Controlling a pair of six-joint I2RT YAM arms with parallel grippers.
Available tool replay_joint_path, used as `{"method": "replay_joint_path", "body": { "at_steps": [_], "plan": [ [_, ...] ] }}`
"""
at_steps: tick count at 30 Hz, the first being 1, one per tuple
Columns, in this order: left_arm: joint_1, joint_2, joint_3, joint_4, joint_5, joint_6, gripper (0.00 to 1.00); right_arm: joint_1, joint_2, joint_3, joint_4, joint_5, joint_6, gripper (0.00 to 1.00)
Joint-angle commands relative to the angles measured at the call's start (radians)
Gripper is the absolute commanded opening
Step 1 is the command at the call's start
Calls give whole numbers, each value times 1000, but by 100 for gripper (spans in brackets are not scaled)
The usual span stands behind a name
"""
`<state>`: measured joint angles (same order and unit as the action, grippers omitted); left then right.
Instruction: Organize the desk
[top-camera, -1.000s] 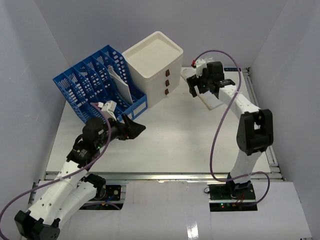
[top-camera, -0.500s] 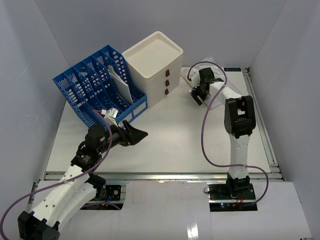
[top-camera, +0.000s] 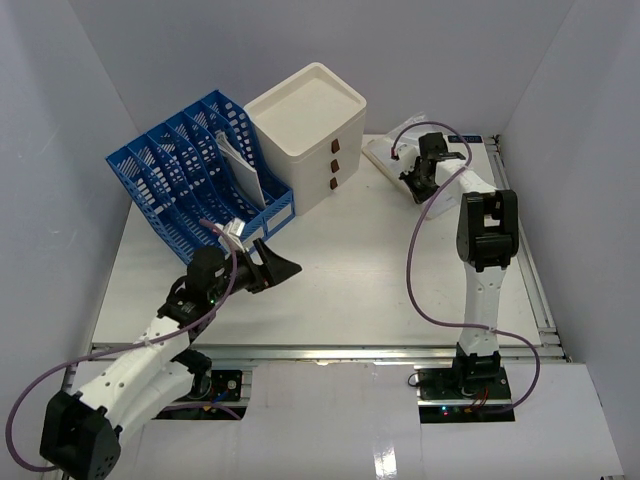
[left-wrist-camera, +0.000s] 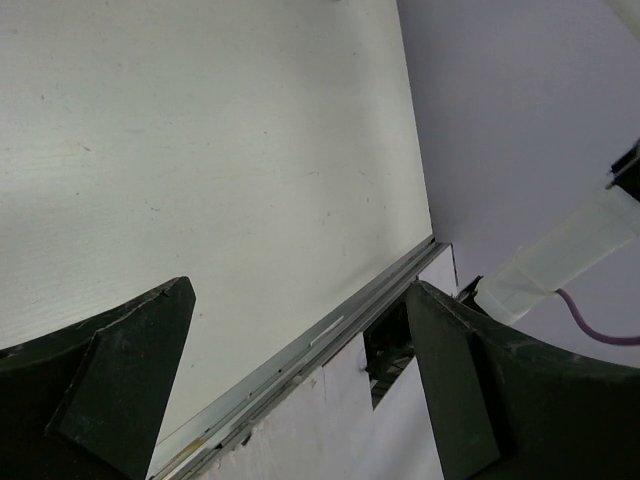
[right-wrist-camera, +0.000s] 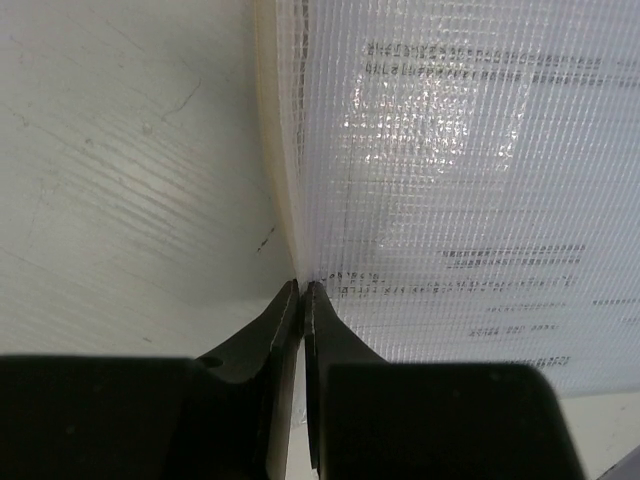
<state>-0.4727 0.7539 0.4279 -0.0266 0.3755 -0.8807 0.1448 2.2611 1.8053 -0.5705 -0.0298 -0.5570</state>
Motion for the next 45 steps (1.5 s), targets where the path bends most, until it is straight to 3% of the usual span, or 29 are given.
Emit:
{"method": "replay_joint_path", "body": {
  "at_steps": [1,9,17,26,35,41,44,45],
  "plan": [
    [-73,127,-2,129,-78,-75,98,-26,-70,-130,-125,-138,47,8],
    [-236,523,196,289,-221,-161,98,-121,-433,-414,-119,-428,122,8],
    [-282,904,414,452,-203,-240,98,-131,-732,-712,-138,-485,74,8],
    [-348,1092,616,446,-199,-264,98,-133,-879,-831,-183,-524,24,8],
    [-369,1217,725,375,-210,-336,98,-133,-955,-850,-235,-597,-7,8],
    [-379,1322,851,320,-220,-409,98,-133,-1046,-850,-339,-665,-116,8],
    [-383,1348,910,308,-224,-418,79,-133,-1089,-863,-367,-680,-167,8],
    [-386,1344,922,302,-225,-406,62,-133,-1100,-867,-375,-680,-183,10]
  ]
}}
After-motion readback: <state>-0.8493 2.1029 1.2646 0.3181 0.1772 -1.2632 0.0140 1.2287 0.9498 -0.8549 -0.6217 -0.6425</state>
